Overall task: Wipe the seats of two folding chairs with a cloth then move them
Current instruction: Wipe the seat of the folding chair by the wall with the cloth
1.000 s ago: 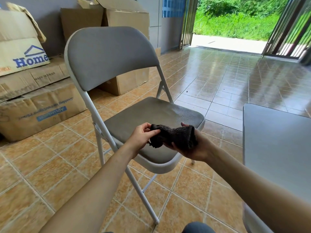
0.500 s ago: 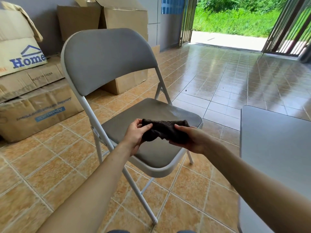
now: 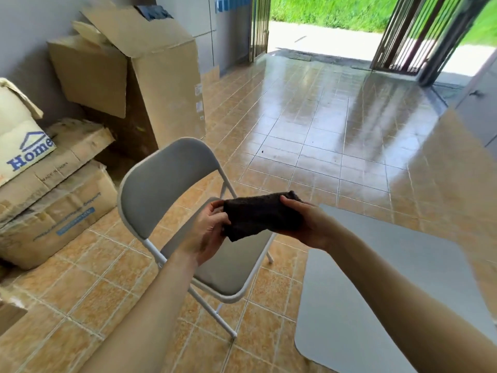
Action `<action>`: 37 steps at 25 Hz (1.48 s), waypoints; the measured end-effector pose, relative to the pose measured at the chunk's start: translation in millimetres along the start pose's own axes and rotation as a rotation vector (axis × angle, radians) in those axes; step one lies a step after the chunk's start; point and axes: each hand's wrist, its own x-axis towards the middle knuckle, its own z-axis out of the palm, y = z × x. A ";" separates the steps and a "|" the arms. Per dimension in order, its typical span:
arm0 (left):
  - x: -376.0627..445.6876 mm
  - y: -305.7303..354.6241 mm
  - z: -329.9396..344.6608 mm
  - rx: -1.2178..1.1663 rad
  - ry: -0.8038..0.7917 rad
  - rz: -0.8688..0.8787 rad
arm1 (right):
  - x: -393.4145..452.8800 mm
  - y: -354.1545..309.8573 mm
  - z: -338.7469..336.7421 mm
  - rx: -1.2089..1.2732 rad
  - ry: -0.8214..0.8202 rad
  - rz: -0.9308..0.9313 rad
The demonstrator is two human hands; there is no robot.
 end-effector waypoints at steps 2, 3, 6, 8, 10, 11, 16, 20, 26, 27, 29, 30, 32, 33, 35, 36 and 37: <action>-15.4 34.6 41.6 0.090 -0.023 -0.005 | -51.3 -41.9 1.7 -0.013 0.023 -0.009; -18.4 54.2 64.5 0.118 -0.077 -0.024 | -76.4 -64.9 -1.1 -0.004 0.045 -0.028; -26.9 77.0 125.4 0.065 -0.327 -0.182 | -133.6 -105.3 -10.2 0.043 0.111 -0.129; -36.7 76.3 162.5 -0.040 -0.435 -0.279 | -168.6 -112.5 -18.4 0.129 0.172 -0.201; -42.0 65.5 199.4 -0.073 -0.456 -0.269 | -199.6 -105.1 -36.6 0.246 0.259 -0.273; -44.2 61.6 218.1 -0.062 -0.479 -0.246 | -215.0 -98.9 -47.4 0.301 0.301 -0.299; -58.5 20.8 315.2 0.059 -0.687 -0.285 | -301.3 -63.9 -116.1 0.503 0.524 -0.403; -88.4 -30.9 391.6 0.149 -0.762 -0.323 | -370.8 -33.7 -169.0 0.621 0.607 -0.451; -142.5 -125.6 521.6 0.248 -0.827 -0.388 | -482.5 5.4 -267.3 0.584 0.683 -0.569; -152.5 -139.3 543.7 0.270 -0.860 -0.405 | -500.2 11.4 -289.3 0.596 0.729 -0.566; -177.7 -171.6 589.4 0.345 -0.946 -0.441 | -539.2 25.1 -337.1 0.630 0.794 -0.539; -188.9 -187.0 610.0 0.397 -0.980 -0.448 | -557.0 29.5 -360.3 0.651 0.813 -0.515; -201.7 -215.9 645.4 0.471 -0.993 -0.481 | -585.1 37.1 -402.8 0.691 0.839 -0.472; -204.1 -230.4 662.6 0.497 -0.979 -0.507 | -595.7 39.7 -423.2 0.708 0.838 -0.460; -200.7 -258.8 694.3 0.522 -0.959 -0.547 | -610.1 41.1 -461.2 0.732 0.830 -0.454; -197.7 -270.4 708.6 0.527 -0.959 -0.559 | -614.6 39.0 -477.0 0.735 0.830 -0.453; -194.4 -284.8 725.1 0.523 -0.959 -0.577 | -618.6 37.2 -496.4 0.740 0.834 -0.444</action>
